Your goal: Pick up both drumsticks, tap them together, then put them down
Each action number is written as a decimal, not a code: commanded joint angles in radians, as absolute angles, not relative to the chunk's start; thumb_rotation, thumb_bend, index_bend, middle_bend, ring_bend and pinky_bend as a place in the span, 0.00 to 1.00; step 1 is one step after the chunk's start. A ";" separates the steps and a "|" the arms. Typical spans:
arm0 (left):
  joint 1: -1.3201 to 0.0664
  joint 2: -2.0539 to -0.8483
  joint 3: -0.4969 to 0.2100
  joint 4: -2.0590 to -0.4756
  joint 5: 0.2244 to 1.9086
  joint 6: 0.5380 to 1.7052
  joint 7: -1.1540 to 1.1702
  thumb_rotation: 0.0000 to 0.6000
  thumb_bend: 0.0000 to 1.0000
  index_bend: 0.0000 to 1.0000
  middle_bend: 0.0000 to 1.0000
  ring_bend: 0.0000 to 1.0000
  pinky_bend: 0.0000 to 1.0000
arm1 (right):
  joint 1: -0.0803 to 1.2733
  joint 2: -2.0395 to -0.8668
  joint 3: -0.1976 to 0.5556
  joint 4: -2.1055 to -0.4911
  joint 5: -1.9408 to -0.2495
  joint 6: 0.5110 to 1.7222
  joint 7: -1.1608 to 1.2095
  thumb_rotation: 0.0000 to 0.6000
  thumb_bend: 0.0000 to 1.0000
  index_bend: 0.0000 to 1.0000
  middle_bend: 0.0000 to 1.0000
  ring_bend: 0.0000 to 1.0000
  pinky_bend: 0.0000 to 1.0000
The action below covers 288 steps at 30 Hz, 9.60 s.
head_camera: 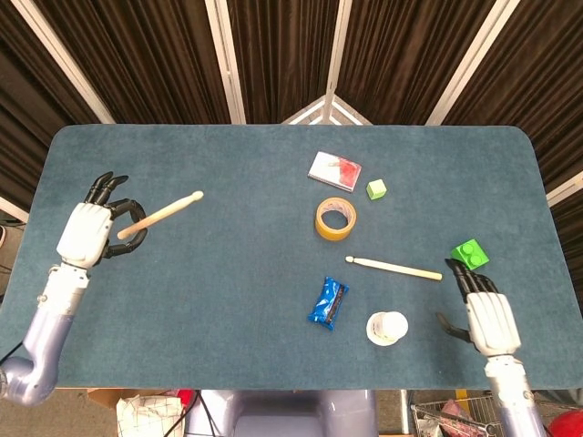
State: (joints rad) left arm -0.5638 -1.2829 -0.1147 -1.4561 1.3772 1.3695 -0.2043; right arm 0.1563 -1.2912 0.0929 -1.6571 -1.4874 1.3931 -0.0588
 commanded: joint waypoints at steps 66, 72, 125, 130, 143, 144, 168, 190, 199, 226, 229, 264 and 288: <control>-0.532 -1.147 -0.228 -1.648 1.459 1.363 -0.145 1.00 0.53 0.61 0.59 0.12 0.00 | 0.514 -1.669 0.183 -1.344 -0.839 1.233 -0.552 1.00 0.30 0.44 0.42 0.41 0.17; -0.528 -1.141 -0.229 -1.652 1.457 1.359 -0.144 1.00 0.53 0.62 0.59 0.12 0.00 | 0.508 -1.677 0.186 -1.324 -0.844 1.226 -0.552 1.00 0.30 0.48 0.45 0.42 0.17; -0.517 -1.152 -0.234 -1.597 1.463 1.356 -0.128 1.00 0.53 0.63 0.60 0.12 0.00 | 0.511 -1.764 0.211 -1.203 -0.914 1.197 -0.620 1.00 0.35 0.58 0.54 0.44 0.17; -0.517 -1.154 -0.235 -1.600 1.462 1.355 -0.124 1.00 0.53 0.64 0.61 0.12 0.00 | 0.509 -1.766 0.212 -1.200 -0.922 1.198 -0.618 1.00 0.35 0.60 0.56 0.45 0.17; -0.518 -1.154 -0.238 -1.603 1.459 1.356 -0.101 1.00 0.53 0.64 0.61 0.12 0.00 | 0.506 -1.767 0.215 -1.196 -0.930 1.191 -0.626 1.00 0.38 0.63 0.58 0.46 0.17; -0.517 -1.155 -0.238 -1.603 1.460 1.356 -0.101 1.00 0.53 0.64 0.61 0.12 0.00 | 0.506 -1.766 0.216 -1.197 -0.931 1.192 -0.624 1.00 0.38 0.64 0.59 0.46 0.17; -0.510 -1.161 -0.234 -1.586 1.455 1.355 -0.115 1.00 0.53 0.64 0.61 0.12 0.00 | 0.479 -1.650 0.192 -1.318 -1.116 1.215 -0.435 1.00 0.42 0.72 0.64 0.49 0.17; -0.528 -1.257 -0.238 -1.547 1.395 1.282 -0.296 1.00 0.53 0.65 0.61 0.12 0.00 | 0.473 -1.360 0.388 -1.624 -1.049 1.169 -0.143 1.00 0.42 0.73 0.64 0.50 0.17; -0.596 -1.329 -0.260 -1.576 1.377 1.229 -0.192 1.00 0.53 0.65 0.61 0.12 0.00 | 0.555 -1.266 0.479 -1.713 -0.923 1.088 -0.184 1.00 0.42 0.73 0.65 0.50 0.17; -0.641 -1.391 -0.281 -1.629 1.345 1.213 -0.111 1.00 0.53 0.66 0.61 0.12 0.00 | 0.740 -1.234 0.510 -1.893 -0.825 0.997 -0.174 1.00 0.44 0.74 0.65 0.51 0.17; -0.647 -1.400 -0.278 -1.634 1.344 1.205 -0.101 1.00 0.53 0.66 0.61 0.12 0.00 | 0.767 -1.245 0.503 -1.916 -0.819 1.016 -0.210 1.00 0.44 0.74 0.65 0.51 0.17; -0.707 -1.501 -0.285 -1.678 1.339 1.177 -0.048 1.00 0.52 0.66 0.62 0.12 0.00 | 0.844 -1.212 0.463 -2.027 -0.871 1.101 -0.241 1.00 0.45 0.74 0.65 0.51 0.16; -0.714 -1.471 -0.306 -1.742 1.314 1.191 0.011 1.00 0.52 0.66 0.62 0.12 0.00 | 0.838 -1.208 0.413 -2.009 -0.911 1.119 -0.229 1.00 0.45 0.74 0.65 0.51 0.16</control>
State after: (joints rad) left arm -0.7139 -1.4718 -0.3061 -1.7423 1.3148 1.1907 0.0112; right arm 0.8385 -1.2087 0.4129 -2.0086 -0.9102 1.1189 -0.2288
